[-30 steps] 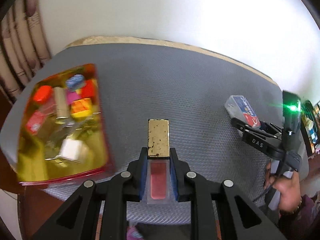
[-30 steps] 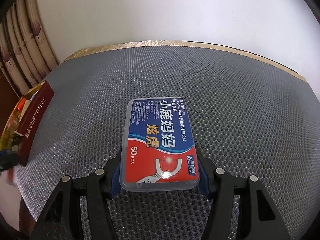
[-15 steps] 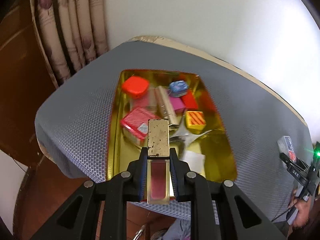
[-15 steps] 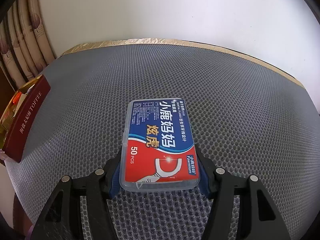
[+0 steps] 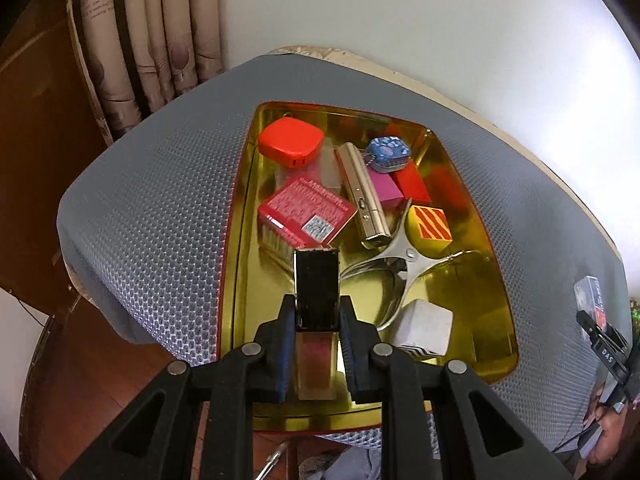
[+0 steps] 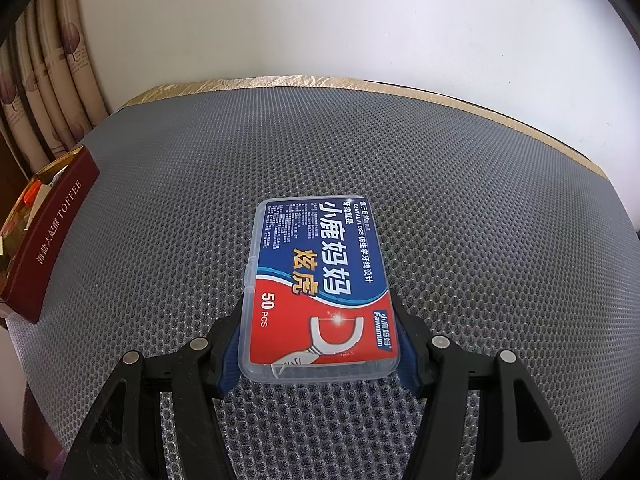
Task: Organize rigid objects
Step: 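Carry the red lipstick into the gold tin and open the left gripper, then carry the clear floss box onto the gold tin and open the right gripper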
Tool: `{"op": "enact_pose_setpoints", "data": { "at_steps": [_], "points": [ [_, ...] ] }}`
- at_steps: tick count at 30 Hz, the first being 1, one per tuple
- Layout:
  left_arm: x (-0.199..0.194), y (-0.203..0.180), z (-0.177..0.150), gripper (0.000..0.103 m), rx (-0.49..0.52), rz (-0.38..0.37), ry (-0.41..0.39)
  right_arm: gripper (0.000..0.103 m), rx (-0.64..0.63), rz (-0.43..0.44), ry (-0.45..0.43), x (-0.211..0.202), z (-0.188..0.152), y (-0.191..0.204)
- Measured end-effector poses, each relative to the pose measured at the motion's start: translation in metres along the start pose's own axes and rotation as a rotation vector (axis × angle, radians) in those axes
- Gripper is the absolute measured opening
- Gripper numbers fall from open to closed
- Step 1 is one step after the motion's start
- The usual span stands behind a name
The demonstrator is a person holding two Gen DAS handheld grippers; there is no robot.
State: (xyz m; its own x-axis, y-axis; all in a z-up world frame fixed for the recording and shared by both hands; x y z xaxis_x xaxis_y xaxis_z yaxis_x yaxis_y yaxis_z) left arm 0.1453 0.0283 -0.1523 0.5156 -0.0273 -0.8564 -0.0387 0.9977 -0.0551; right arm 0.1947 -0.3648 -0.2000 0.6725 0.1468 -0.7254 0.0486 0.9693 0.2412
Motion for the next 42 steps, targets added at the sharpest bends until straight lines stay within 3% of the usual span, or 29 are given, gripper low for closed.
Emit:
{"op": "enact_pose_setpoints", "data": {
  "at_steps": [2,6,11,17,25,31,33,38,42],
  "points": [
    [0.001,0.0,0.001,0.022,0.011,0.028,-0.008,0.058,0.0,0.0,0.0,0.0,0.0,0.0],
    [0.003,-0.002,0.004,0.035,0.034,0.057,-0.016,0.058,0.0,0.0,-0.001,0.0,0.0,0.0],
    [-0.001,-0.007,0.007,0.036,0.056,0.039,-0.041,0.059,-0.001,-0.003,-0.001,-0.001,0.0,0.0],
    [-0.041,-0.002,0.005,0.036,0.022,0.024,-0.155,0.059,0.006,0.003,-0.003,-0.002,0.0,0.0],
    [-0.066,0.017,-0.023,0.038,-0.043,0.013,-0.105,0.058,-0.011,0.002,0.012,-0.011,-0.004,0.008],
    [-0.077,0.039,-0.039,0.039,-0.087,0.023,-0.104,0.058,0.074,0.121,-0.001,-0.041,-0.003,0.023],
    [-0.076,0.043,-0.039,0.039,-0.104,0.021,-0.103,0.058,0.092,0.197,-0.028,-0.06,0.005,0.037],
    [-0.067,0.046,-0.043,0.039,-0.125,0.006,-0.062,0.058,0.034,0.349,-0.066,-0.095,0.03,0.101],
    [-0.068,0.051,-0.043,0.039,-0.152,0.004,-0.065,0.058,-0.035,0.451,-0.046,-0.099,0.043,0.163]
  ]
}}
Point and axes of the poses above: each gripper's, at about its wrist camera, not at the fingertips, and x roughly the way its jaws point, y to its left, z to its top, the point moved 4 cm from there along x, roughly the way its jaws point, and after that the axes turned 3 degrees about z, right-handed, at the moved point
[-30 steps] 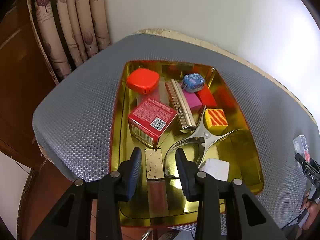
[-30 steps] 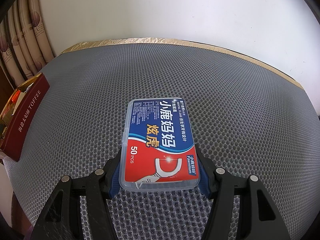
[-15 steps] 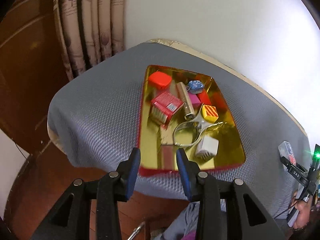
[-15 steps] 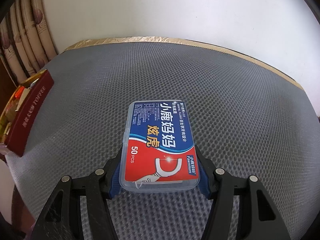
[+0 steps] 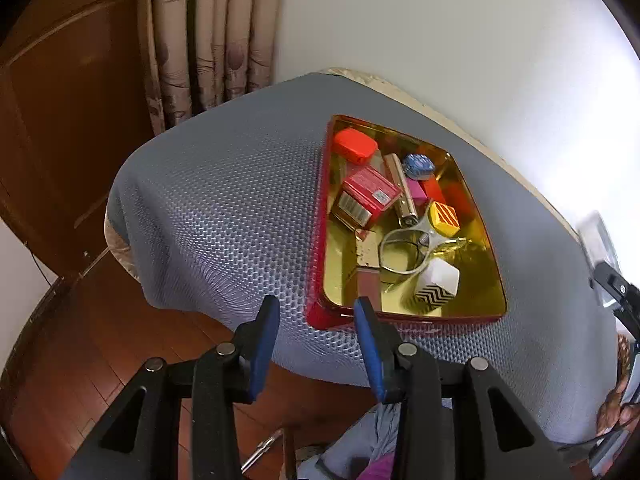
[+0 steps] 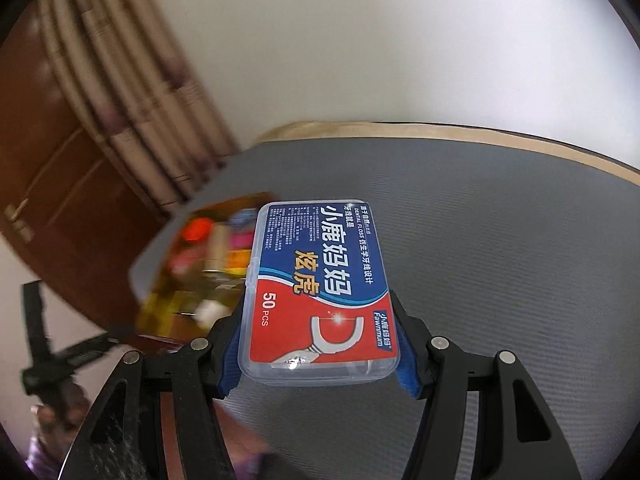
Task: Organize rigid objects
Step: 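Carry the clear floss box onto the gold tin and open the right gripper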
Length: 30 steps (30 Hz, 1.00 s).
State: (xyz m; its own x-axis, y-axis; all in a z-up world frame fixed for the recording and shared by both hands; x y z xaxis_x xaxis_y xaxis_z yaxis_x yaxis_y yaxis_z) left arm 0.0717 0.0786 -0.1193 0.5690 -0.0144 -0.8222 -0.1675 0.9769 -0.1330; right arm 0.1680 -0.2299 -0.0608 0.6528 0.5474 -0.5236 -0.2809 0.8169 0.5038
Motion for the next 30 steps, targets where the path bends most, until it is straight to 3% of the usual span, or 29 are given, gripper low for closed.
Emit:
{"op": "enact_pose_setpoints", "data": {
  "at_steps": [8,14,22,25,26,27,30],
  "points": [
    [0.008,0.001,-0.001,0.039,0.003,0.006,0.023,0.058,-0.076,0.055,0.105,0.08,0.004,0.066],
    [0.012,-0.003,-0.001,0.039,0.025,0.002,0.036,0.058,-0.128,0.029,0.161,0.121,-0.014,0.083],
    [0.008,-0.005,0.002,0.039,0.054,0.024,-0.001,0.059,-0.173,0.021,0.193,0.145,-0.025,0.094],
    [0.007,-0.003,0.004,0.039,0.049,0.03,-0.013,0.064,-0.164,0.017,0.18,0.141,-0.024,0.093],
    [0.006,-0.003,0.004,0.039,0.048,0.035,-0.016,0.068,-0.164,0.013,0.158,0.136,-0.023,0.094],
    [0.006,-0.003,0.004,0.04,0.046,0.035,-0.017,0.081,-0.163,-0.001,0.138,0.13,-0.022,0.094],
    [0.003,-0.002,0.005,0.039,0.032,0.035,-0.031,0.089,-0.178,-0.014,0.049,0.102,-0.021,0.102]
  ]
}}
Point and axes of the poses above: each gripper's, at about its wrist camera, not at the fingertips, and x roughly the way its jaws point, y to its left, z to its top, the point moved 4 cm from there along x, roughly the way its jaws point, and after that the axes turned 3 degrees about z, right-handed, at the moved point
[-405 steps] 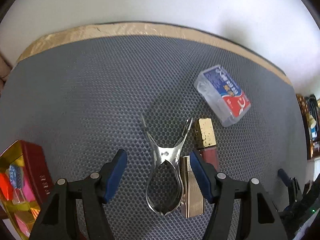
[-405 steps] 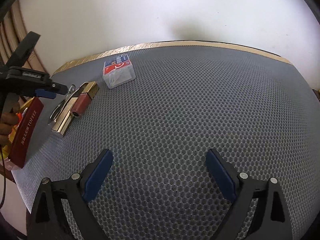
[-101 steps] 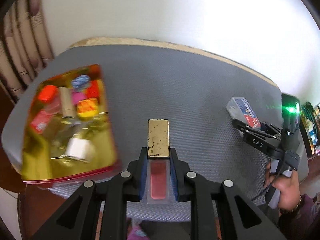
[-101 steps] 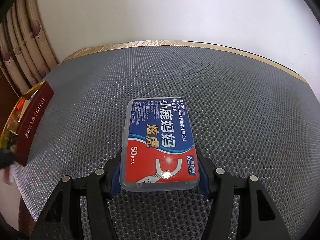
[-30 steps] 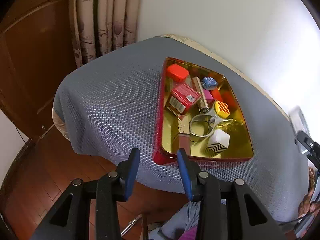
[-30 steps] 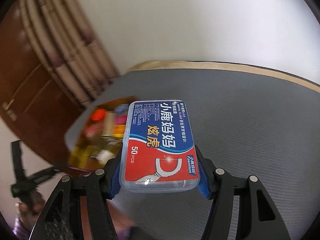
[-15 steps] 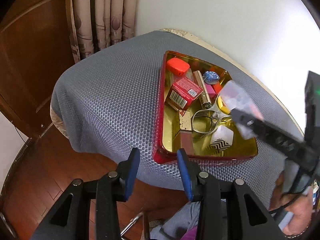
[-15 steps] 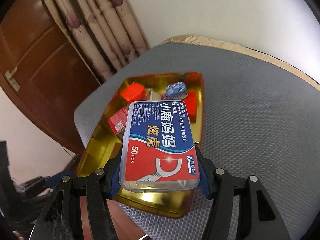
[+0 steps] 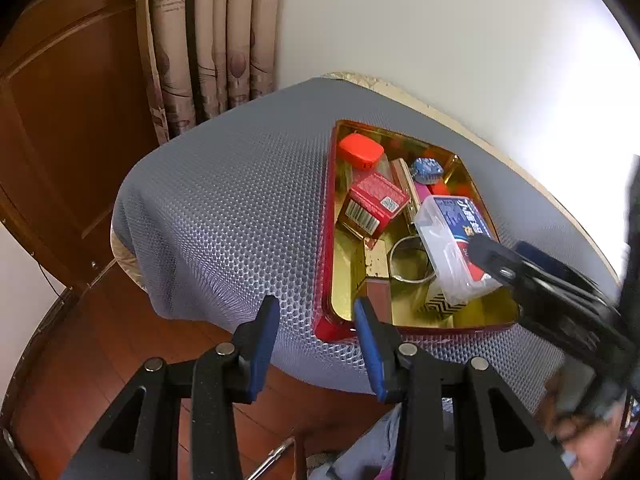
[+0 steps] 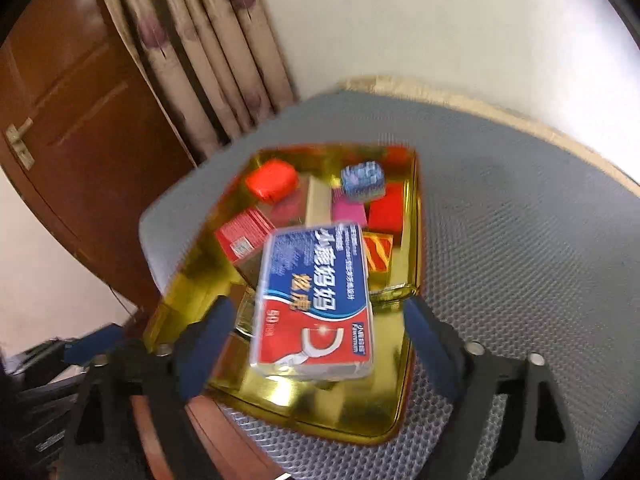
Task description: Organize rigid objects
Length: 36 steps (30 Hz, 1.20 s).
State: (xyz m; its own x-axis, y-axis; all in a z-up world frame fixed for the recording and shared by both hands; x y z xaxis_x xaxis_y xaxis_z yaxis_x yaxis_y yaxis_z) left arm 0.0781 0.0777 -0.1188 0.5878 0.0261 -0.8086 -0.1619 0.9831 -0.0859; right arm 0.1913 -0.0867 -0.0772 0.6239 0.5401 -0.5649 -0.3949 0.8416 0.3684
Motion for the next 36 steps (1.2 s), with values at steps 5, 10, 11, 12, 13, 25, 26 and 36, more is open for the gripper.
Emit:
{"op": "enact_pose_setpoints", "data": {
  "at_steps": [5,10,11,12,13,25,26,36],
  "points": [
    [-0.017,0.002,0.003,0.039,-0.054,-0.006,-0.112,0.102,-0.102,-0.11,-0.148,-0.047,-0.013,0.021],
    [-0.033,-0.01,0.002,0.039,-0.012,0.006,-0.189,0.103,-0.147,-0.241,-0.259,-0.08,-0.03,0.031],
    [-0.036,-0.014,0.001,0.039,0.004,0.013,-0.204,0.103,-0.147,-0.267,-0.266,-0.085,-0.034,0.031],
    [-0.039,-0.016,0.001,0.039,0.016,0.016,-0.213,0.103,-0.142,-0.286,-0.273,-0.09,-0.037,0.029],
    [-0.041,-0.019,0.0,0.039,0.031,0.02,-0.221,0.103,-0.133,-0.299,-0.281,-0.095,-0.039,0.028],
    [-0.067,-0.033,-0.004,0.04,0.09,0.021,-0.308,0.103,-0.105,-0.359,-0.363,-0.145,-0.049,0.029],
    [-0.07,-0.032,-0.004,0.04,0.086,0.021,-0.319,0.103,-0.11,-0.362,-0.372,-0.147,-0.05,0.031],
    [-0.077,-0.041,-0.007,0.04,0.135,0.039,-0.346,0.103,-0.1,-0.337,-0.417,-0.16,-0.05,0.038]
  ]
}}
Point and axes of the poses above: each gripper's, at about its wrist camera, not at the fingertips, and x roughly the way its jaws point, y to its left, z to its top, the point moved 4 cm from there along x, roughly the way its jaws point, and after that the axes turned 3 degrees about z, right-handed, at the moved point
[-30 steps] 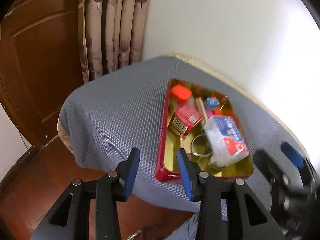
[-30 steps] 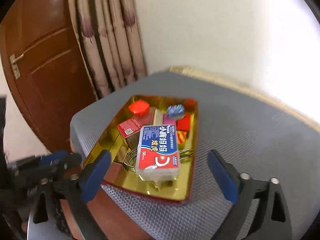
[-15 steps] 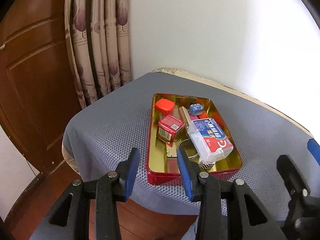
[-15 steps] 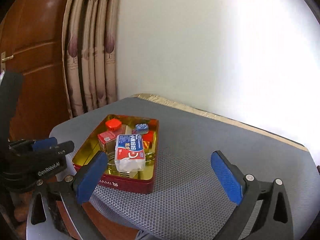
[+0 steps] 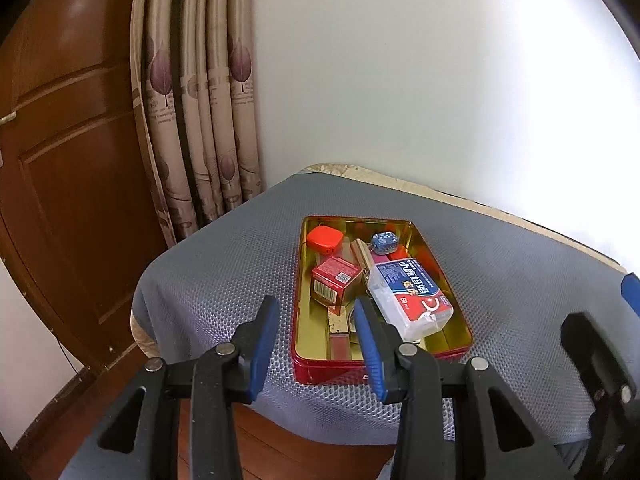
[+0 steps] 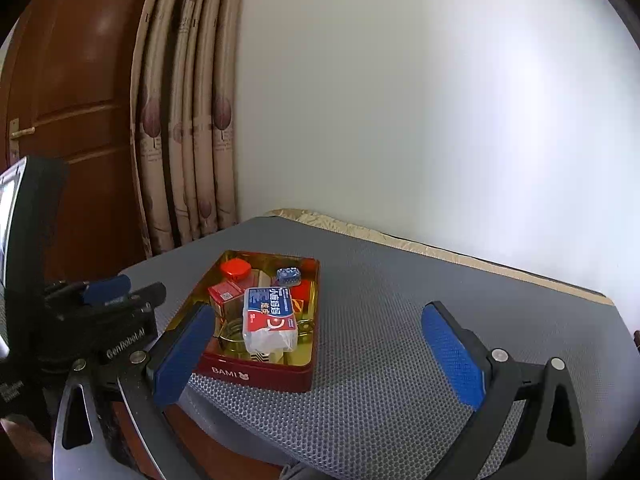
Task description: Organize rigid objects
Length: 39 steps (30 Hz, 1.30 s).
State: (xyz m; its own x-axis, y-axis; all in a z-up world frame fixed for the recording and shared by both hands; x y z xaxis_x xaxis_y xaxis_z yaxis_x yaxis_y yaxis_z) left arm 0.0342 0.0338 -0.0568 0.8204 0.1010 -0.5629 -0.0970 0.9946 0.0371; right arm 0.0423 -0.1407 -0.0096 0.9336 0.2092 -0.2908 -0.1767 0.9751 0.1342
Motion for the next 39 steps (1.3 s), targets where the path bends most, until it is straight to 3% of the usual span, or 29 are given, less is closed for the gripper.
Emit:
{"op": "enact_pose_setpoints", "data": {
  "at_steps": [20,39],
  "points": [
    [0.001,0.007,0.001,0.04,-0.007,0.008,0.019,0.103,0.015,-0.004,0.021,0.003,-0.003,0.0],
    [-0.003,0.014,0.005,0.058,-0.041,-0.005,0.026,0.103,-0.008,0.019,0.022,0.004,-0.005,0.007]
  ]
}}
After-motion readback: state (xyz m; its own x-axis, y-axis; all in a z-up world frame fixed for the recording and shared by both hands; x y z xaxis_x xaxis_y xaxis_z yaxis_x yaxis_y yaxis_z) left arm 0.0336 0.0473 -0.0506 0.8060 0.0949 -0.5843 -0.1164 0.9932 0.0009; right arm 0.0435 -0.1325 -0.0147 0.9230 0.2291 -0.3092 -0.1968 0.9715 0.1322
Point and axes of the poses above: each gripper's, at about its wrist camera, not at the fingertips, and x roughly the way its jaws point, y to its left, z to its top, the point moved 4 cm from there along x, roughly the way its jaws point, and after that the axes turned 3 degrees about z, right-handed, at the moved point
